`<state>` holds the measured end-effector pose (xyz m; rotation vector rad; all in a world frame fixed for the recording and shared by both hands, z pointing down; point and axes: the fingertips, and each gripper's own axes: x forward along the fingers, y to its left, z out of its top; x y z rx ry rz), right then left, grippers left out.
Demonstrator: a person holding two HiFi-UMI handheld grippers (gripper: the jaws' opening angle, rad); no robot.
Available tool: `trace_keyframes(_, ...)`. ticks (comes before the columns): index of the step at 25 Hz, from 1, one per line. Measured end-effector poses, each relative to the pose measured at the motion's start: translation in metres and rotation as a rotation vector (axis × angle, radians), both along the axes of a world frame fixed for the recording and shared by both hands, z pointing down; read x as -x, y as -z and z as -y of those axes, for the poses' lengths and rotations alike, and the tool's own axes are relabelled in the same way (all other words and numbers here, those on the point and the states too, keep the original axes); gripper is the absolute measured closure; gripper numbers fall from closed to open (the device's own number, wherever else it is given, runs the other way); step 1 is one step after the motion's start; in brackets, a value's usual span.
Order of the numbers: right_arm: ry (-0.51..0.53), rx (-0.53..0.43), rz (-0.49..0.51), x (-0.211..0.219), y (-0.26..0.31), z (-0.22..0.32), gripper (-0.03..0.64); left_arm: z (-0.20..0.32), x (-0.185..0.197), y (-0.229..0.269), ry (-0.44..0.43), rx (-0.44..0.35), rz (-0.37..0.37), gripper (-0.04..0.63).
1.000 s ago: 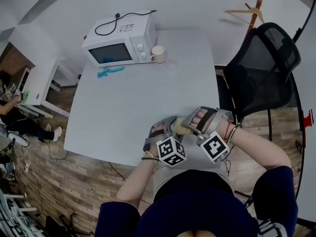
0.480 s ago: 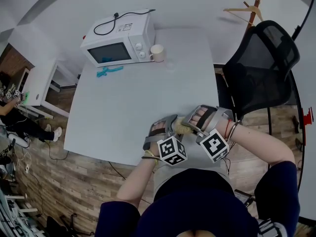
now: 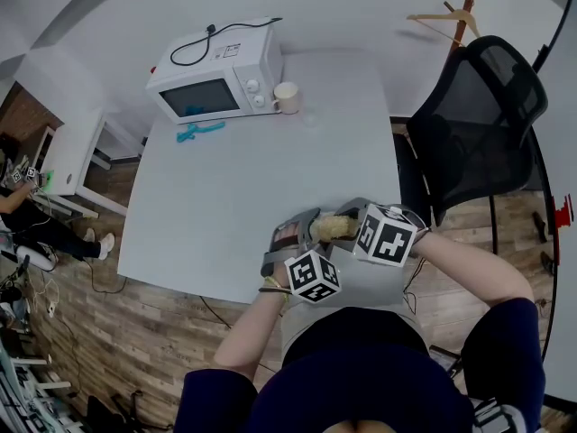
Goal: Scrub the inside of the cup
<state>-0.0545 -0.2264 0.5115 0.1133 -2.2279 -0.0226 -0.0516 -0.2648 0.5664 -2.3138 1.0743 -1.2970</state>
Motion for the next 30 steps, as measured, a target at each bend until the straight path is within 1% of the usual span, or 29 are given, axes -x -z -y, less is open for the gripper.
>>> trace_keyframes(3,-0.188,0.232,0.089,-0.001,-0.002,0.006,0.437,0.001,0.002,0.001,0.012,-0.006,-0.006,0.311)
trace_keyframes(8,-0.472,0.581,0.207,-0.006,-0.003,0.013,0.437,0.003,0.003,0.003,0.026,-0.018,-0.024,0.311)
trace_keyframes(12,-0.714,0.916,0.334,-0.01,-0.002,0.02,0.437,0.004,0.002,0.008,0.025,-0.049,-0.014,0.311)
trace_keyframes(13,-0.755,0.976,0.359,-0.011,-0.003,0.021,0.437,0.004,0.001,0.009,0.022,-0.057,-0.009,0.311)
trace_keyframes(14,-0.779,1.006,0.374,-0.012,-0.003,0.022,0.437,0.005,0.001,0.01,0.019,-0.063,-0.004,0.311)
trace_keyframes(15,-0.785,1.005,0.378,-0.013,-0.003,0.022,0.437,0.005,0.0,0.01,0.016,-0.067,-0.001,0.311)
trace_keyframes(16,-0.779,0.979,0.372,-0.013,-0.003,0.022,0.437,0.005,0.0,0.01,0.015,-0.068,-0.001,0.311)
trace_keyframes(18,-0.744,0.897,0.347,-0.012,-0.001,0.023,0.437,0.007,0.0,0.01,0.022,-0.067,-0.005,0.311)
trace_keyframes(20,-0.689,0.802,0.311,-0.009,0.001,0.022,0.437,0.008,0.002,0.011,0.03,-0.067,-0.008,0.311)
trace_keyframes(26,-0.44,0.449,0.166,-0.006,0.002,0.015,0.437,0.008,0.004,0.011,0.031,-0.069,-0.004,0.311)
trace_keyframes(30,-0.259,0.282,0.097,-0.003,0.001,0.011,0.437,0.005,0.004,0.008,0.036,-0.054,-0.021,0.311)
